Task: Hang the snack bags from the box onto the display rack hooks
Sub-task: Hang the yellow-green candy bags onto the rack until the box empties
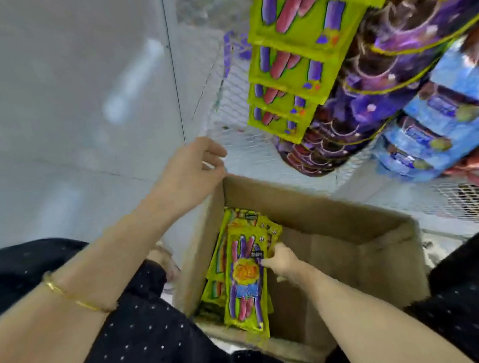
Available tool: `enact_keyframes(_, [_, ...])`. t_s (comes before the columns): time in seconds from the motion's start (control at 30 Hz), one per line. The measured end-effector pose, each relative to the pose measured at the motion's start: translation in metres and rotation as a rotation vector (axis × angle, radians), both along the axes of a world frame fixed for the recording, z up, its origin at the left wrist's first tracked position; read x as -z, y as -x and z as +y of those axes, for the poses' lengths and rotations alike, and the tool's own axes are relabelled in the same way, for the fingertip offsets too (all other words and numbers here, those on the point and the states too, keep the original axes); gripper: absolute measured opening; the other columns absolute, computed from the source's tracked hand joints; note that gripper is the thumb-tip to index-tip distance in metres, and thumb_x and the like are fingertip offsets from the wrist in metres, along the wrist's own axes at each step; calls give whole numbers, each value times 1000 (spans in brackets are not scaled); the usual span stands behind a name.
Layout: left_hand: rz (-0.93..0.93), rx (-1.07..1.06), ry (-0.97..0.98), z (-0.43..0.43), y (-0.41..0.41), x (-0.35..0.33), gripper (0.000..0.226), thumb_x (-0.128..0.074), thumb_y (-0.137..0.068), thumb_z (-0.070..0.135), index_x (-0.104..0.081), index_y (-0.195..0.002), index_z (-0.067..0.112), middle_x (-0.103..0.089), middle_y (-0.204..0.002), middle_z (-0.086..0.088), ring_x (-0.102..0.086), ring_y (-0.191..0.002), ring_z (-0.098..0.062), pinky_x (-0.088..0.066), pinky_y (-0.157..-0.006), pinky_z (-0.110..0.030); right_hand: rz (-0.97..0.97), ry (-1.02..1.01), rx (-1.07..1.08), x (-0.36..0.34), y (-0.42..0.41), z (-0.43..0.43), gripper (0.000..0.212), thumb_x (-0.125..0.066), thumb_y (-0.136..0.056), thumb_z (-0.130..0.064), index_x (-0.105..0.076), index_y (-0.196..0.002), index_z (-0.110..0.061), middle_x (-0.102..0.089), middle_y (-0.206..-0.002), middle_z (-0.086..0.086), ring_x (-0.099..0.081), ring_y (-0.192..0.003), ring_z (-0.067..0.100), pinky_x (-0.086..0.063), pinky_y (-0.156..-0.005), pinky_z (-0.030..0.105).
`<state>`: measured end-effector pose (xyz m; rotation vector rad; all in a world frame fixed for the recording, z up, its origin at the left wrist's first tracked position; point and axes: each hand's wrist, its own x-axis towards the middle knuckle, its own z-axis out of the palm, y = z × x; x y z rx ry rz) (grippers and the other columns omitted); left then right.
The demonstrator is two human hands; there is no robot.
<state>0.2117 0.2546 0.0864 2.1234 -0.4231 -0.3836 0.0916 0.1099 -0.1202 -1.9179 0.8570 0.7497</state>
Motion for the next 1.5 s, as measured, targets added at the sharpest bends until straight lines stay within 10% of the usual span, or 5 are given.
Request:
enact_keyframes(0.5, [68,39,-104,-2,-10,19,18,-60,-87,16,-57,-103,23,-60,-105,1,-57,-86,-13,-50,-78,-32,-187,-147,185,20,-16,3,9,-64,-88,-19,-64,-91,-11,-67,-106,17,-64,-93,30,-50,-89,49])
enact_keyframes(0.7, [122,11,-194,-23,3,22,73,-69,-83,21,-29,-141,3,-37,-142,-12,-48,-117,-20,-38,-93,-26,-434,-405,140,-81,-12,-65,10,-54,-93,-12,-61,-100,-14,-68,-102,5,-66,-89,15,-55,-75,25])
enact_keyframes(0.93, [185,37,227,-41,28,-22,9,-56,-91,5,-63,-97,6,-70,-90,-11,-67,-73,-8,-57,-69,-28,-676,-407,72,-172,2,-79,16,-55,-91,-12,-62,-103,-19,-69,-101,-5,-66,-91,10,-52,-74,19])
enact_keyframes(1.2, [0,96,256,-40,51,-128,14,-60,-89,9,-66,-101,5,-71,-86,-9,-66,-61,-6,-54,-57,-19,-1331,26,58,-291,21,-50,45,-69,-83,-19,-27,-89,-34,-36,-84,-9,-46,-76,11,-44,-64,33])
enact_keyframes(1.5, [-297,205,367,-41,41,-323,11,-60,-89,18,-66,-95,11,-74,-77,2,-68,-63,-8,-53,-52,-18,-1784,111,1,-487,-1,-49,38,-60,-85,3,-63,-99,-33,-64,-95,-23,-58,-92,-2,-46,-84,18])
